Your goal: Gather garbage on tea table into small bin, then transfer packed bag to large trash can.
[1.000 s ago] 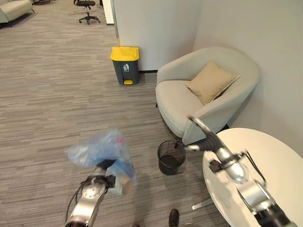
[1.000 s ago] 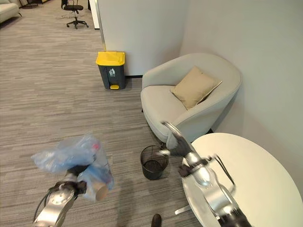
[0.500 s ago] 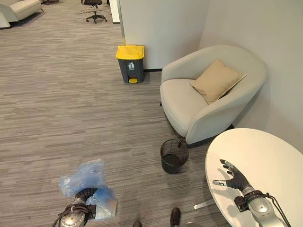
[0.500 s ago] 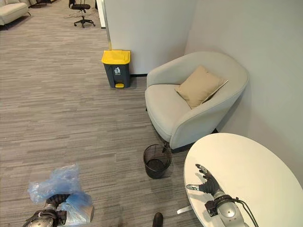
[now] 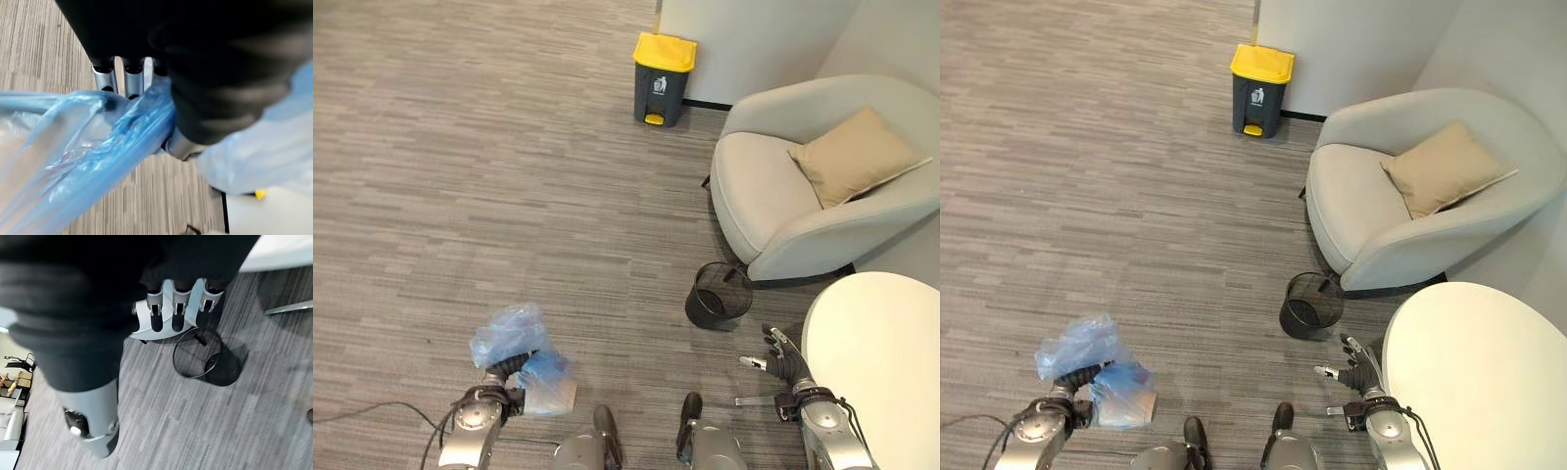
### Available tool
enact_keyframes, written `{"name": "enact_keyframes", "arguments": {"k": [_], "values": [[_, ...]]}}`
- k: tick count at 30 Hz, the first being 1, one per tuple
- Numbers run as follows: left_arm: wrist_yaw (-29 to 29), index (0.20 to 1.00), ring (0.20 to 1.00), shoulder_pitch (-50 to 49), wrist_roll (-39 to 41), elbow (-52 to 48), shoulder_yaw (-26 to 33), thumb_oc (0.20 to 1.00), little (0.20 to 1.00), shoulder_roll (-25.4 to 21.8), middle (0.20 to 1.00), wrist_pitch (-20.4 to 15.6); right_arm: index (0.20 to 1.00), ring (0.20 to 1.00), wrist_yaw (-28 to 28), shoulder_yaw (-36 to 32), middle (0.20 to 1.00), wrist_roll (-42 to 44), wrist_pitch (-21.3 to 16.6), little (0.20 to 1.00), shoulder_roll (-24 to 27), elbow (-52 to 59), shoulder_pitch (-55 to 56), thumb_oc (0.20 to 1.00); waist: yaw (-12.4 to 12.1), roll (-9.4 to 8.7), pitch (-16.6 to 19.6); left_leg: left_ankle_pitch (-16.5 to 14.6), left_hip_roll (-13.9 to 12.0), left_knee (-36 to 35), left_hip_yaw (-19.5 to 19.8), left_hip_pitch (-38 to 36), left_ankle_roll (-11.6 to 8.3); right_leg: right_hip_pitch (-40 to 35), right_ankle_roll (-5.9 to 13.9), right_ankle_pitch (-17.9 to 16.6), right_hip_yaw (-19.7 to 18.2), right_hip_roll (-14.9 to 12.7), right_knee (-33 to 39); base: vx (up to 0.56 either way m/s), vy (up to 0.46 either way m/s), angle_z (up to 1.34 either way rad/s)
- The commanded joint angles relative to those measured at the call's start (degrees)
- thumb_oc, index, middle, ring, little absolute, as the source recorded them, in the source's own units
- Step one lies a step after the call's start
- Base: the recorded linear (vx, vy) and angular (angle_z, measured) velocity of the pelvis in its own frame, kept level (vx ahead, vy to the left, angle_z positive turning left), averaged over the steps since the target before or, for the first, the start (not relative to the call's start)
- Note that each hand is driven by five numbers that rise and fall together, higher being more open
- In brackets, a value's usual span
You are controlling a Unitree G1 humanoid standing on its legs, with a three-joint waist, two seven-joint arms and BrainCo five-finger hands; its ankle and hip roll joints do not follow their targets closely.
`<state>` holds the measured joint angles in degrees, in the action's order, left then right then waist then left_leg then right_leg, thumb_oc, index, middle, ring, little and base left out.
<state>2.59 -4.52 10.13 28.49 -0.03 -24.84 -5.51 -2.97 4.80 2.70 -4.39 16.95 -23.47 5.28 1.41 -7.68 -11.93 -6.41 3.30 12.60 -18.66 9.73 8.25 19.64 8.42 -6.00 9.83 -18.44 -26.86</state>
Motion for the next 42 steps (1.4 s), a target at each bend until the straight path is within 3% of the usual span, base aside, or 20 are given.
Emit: {"name": "enact_keyframes", "arguments": {"k": [1,4,6,8,10,11,12,13,14,15,16,17,19,23,26,29,31,36,38,42], "values": [[1.05,0.200,0.200,0.20,0.12,-4.42,0.25,0.200,0.200,-2.07,0.200,-3.51,1.000,1.000,-1.44,-0.41,1.000,2.76,-1.61,1.000,2.98,0.75,-1.33,1.000,1.25,2.71,-0.98,-3.92,-3.63,-4.03,6.48,-4.78,-6.31,-6.81,-0.61,8.29,0.33,9.32,11.94,0.29,0.124,0.57],[0.95,0.200,0.200,0.74,0.00,-3.98,-0.08,0.200,0.200,-1.56,0.200,-3.35,1.000,1.000,-1.60,-0.43,1.000,2.58,-1.60,1.000,3.67,0.45,-1.37,1.000,2.57,3.07,-2.19,-5.16,-1.98,-5.02,8.74,-7.85,-5.98,-2.55,-0.33,5.14,-0.36,10.59,15.12,0.32,0.029,0.77],[1.13,0.200,0.200,1.36,-0.46,-2.98,-0.47,0.200,0.200,-1.02,0.200,-3.44,1.000,1.000,-1.54,-0.41,1.000,2.56,-1.51,1.000,4.02,0.46,-1.39,1.000,3.60,2.94,-2.19,-7.08,-0.49,-5.54,10.73,-11.11,-6.69,0.42,0.42,2.38,1.46,10.17,19.65,0.54,-0.080,0.53],[0.85,0.200,0.200,1.41,-0.54,-3.47,-1.15,0.200,0.200,-0.67,0.200,-3.36,1.000,1.000,-1.33,-0.56,1.000,2.46,-1.30,1.000,4.39,1.21,-0.33,1.000,4.59,3.03,-1.71,-8.80,-0.26,-5.19,12.93,-13.26,-7.58,0.67,0.71,1.96,1.58,9.66,20.30,0.56,-0.212,0.80],[0.22,0.200,0.200,-0.46,-1.08,-3.77,-1.11,0.200,0.200,-0.27,0.200,-3.26,1.000,1.000,-0.90,-1.48,1.000,2.80,-1.61,1.000,5.25,1.29,1.22,1.000,5.72,4.27,0.60,-9.97,-2.72,-3.14,13.04,-15.74,-10.09,-1.68,-0.88,3.19,1.15,10.33,19.05,0.71,-0.383,1.02],[-0.21,0.200,0.200,-1.12,-1.02,-4.02,-1.03,0.200,0.200,0.05,0.200,-3.07,1.000,1.000,-0.58,-1.89,1.000,3.07,-1.82,1.000,5.41,1.28,2.24,1.000,6.24,4.86,1.45,-4.62,-5.69,1.95,12.28,-14.56,-12.87,-4.42,-2.23,4.38,1.55,11.95,19.83,0.59,-0.457,1.00],[-0.46,0.200,0.200,-0.95,-0.52,-4.11,-1.45,0.200,0.200,0.31,0.200,-3.14,1.000,1.000,-0.68,-1.85,1.000,3.50,-2.02,1.000,6.12,1.21,2.00,1.000,6.33,4.51,1.29,-1.61,-6.71,10.41,12.40,-10.62,-13.24,-6.51,-3.68,5.19,1.22,13.06,20.94,0.39,-0.378,0.89],[-0.26,0.200,0.200,-0.53,-0.25,-3.76,-1.68,0.200,0.200,0.50,0.200,-3.30,1.000,1.000,-0.80,-1.86,1.000,3.86,-2.08,1.000,6.33,0.75,1.88,1.000,6.63,4.35,1.58,0.08,-6.83,11.30,12.34,-9.66,-13.32,-7.06,-4.24,5.65,1.00,13.42,21.56,0.27,-0.252,0.25],[-0.12,0.200,0.200,0.45,0.18,-3.44,-2.32,0.200,0.200,0.81,0.200,-3.18,1.000,1.000,-1.29,-1.83,1.000,4.10,-1.96,1.000,7.07,0.40,1.47,1.000,6.15,3.97,0.93,-1.11,-6.84,13.84,12.41,-5.99,-12.36,-8.75,-4.89,6.83,0.06,13.77,22.30,0.20,-0.137,-0.34],[-0.08,0.200,0.200,0.81,0.36,-3.21,-2.53,0.200,0.200,1.02,0.200,-3.16,1.000,1.000,-1.50,-1.82,1.000,4.17,-1.90,1.000,7.23,0.29,1.01,1.000,5.98,3.55,0.92,-2.11,-5.81,12.60,12.83,-4.25,-11.77,-9.23,-4.67,6.95,-0.58,13.56,22.77,0.28,-0.075,-0.98],[0.00,0.200,0.200,1.19,0.16,-3.61,-2.97,0.200,0.200,0.93,0.200,-3.24,1.000,1.000,-2.12,-1.89,1.000,4.50,-2.14,1.000,7.59,0.18,0.08,1.000,4.88,3.21,0.35,-4.68,-2.88,8.08,14.88,-0.07,-10.98,-10.59,-4.21,7.19,-2.45,13.88,23.44,0.23,0.030,-1.28],[-0.39,0.200,0.200,0.43,0.33,-4.16,-2.80,0.200,0.200,0.90,0.200,-3.51,1.000,1.000,-2.02,-2.30,1.000,4.48,-2.07,1.000,7.38,-0.21,0.15,1.000,4.45,3.27,0.31,-3.39,-1.96,4.85,16.64,0.30,-11.55,-10.97,-3.96,7.30,-3.59,14.32,23.18,0.27,0.088,-1.51],[-1.21,0.200,0.200,-0.52,-0.33,-4.62,-2.76,0.200,0.200,0.85,0.200,-3.34,1.000,1.000,-1.30,-2.39,1.000,4.04,-2.28,1.000,6.69,-0.18,1.12,1.000,4.77,3.57,1.05,-3.48,-1.39,1.92,16.86,-2.03,-11.15,-11.69,-3.55,7.36,-5.13,15.07,23.03,0.19,0.115,-2.26],[-1.31,0.200,0.200,-1.88,-0.89,-5.70,-1.46,0.200,0.200,0.04,0.200,-3.44,1.000,1.000,-0.70,-2.01,1.000,3.16,-1.58,1.000,5.53,-1.07,0.33,1.000,3.96,3.92,1.64,-3.62,-0.80,-3.22,13.27,-6.36,-8.71,-11.06,-2.36,7.18,-8.46,15.57,21.35,0.12,0.141,-1.22],[-0.02,0.200,0.200,-2.10,0.02,-5.75,-0.42,0.200,0.200,0.03,0.200,-3.40,1.000,1.000,-0.46,-0.77,1.000,2.46,-1.32,1.000,5.67,-0.92,-1.76,1.000,2.15,4.56,0.43,-4.76,-1.24,-4.40,11.12,-8.18,-7.09,-6.03,-0.56,7.62,-5.75,14.64,12.41,0.04,0.018,-0.57],[0.62,0.200,0.200,-2.08,1.02,-5.32,-0.25,0.200,0.200,-0.54,0.200,-3.35,1.000,1.000,-0.23,-0.09,1.000,2.10,-0.75,1.000,5.27,-1.34,-2.30,1.000,1.85,4.58,-0.21,-5.39,-2.37,-3.49,10.13,-8.74,-7.76,-4.39,-0.04,7.24,0.83,10.53,13.08,0.10,-0.175,-0.26],[-0.38,0.200,0.200,-3.26,1.08,-5.67,-0.34,0.200,0.200,0.48,0.200,-3.34,1.000,1.000,-0.21,-0.53,1.000,2.07,-0.86,1.000,5.59,-0.84,-0.62,1.000,2.09,4.48,1.13,-5.26,-3.18,-1.74,9.76,-9.27,-8.86,-7.82,-2.23,8.56,2.29,10.88,15.98,0.30,-0.290,0.29],[-1.04,0.200,0.200,-3.16,1.15,-5.46,-0.94,0.200,0.200,1.75,0.200,-2.60,1.000,1.000,-0.41,-2.04,1.000,2.44,-0.91,1.000,6.61,-0.62,1.52,1.000,3.37,5.52,2.60,0.36,-7.55,4.97,9.40,-9.09,-13.11,-12.86,-4.82,9.85,3.06,13.88,21.07,0.20,-0.226,0.17],[-0.35,0.200,0.200,-2.62,1.64,-5.02,-1.07,0.200,0.200,2.23,0.200,-2.60,1.000,1.000,-1.11,-1.82,1.000,2.86,-0.83,1.000,7.32,-1.18,1.29,1.000,2.69,5.10,1.77,1.33,-7.58,11.19,10.94,-5.50,-12.47,-15.31,-6.16,11.22,1.58,15.04,22.41,0.16,-0.174,0.03],[-0.10,0.200,0.200,-2.37,1.89,-4.96,-1.22,0.200,0.200,2.37,0.200,-2.57,1.000,1.000,-1.38,-2.02,1.000,3.48,-0.93,1.000,7.30,-1.47,0.88,1.000,1.89,4.32,1.20,-2.00,-5.43,7.76,11.93,-0.98,-11.26,-16.36,-5.54,11.72,0.77,14.64,23.29,0.10,-0.042,-0.30]]}}
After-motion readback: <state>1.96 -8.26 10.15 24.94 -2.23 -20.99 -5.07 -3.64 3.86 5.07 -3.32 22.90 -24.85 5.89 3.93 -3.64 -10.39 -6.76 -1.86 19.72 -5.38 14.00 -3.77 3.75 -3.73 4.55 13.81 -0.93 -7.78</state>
